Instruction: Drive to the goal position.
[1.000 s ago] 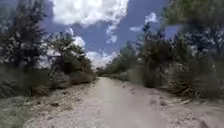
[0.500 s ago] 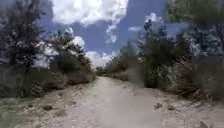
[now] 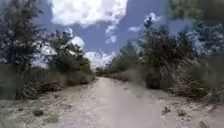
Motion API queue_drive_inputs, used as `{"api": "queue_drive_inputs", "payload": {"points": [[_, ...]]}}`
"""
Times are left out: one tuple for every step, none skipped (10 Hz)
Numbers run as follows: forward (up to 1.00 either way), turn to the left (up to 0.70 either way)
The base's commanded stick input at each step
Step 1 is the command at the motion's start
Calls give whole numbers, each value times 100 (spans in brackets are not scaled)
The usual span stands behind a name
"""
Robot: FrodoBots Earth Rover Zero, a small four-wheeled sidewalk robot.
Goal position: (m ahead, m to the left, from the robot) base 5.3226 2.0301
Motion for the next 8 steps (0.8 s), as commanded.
{"api": "queue_drive_inputs", "payload": {"points": [[45, 0], [45, 0], [45, 0], [45, 0], [45, 0], [45, 0], [45, 0], [45, 0]]}}
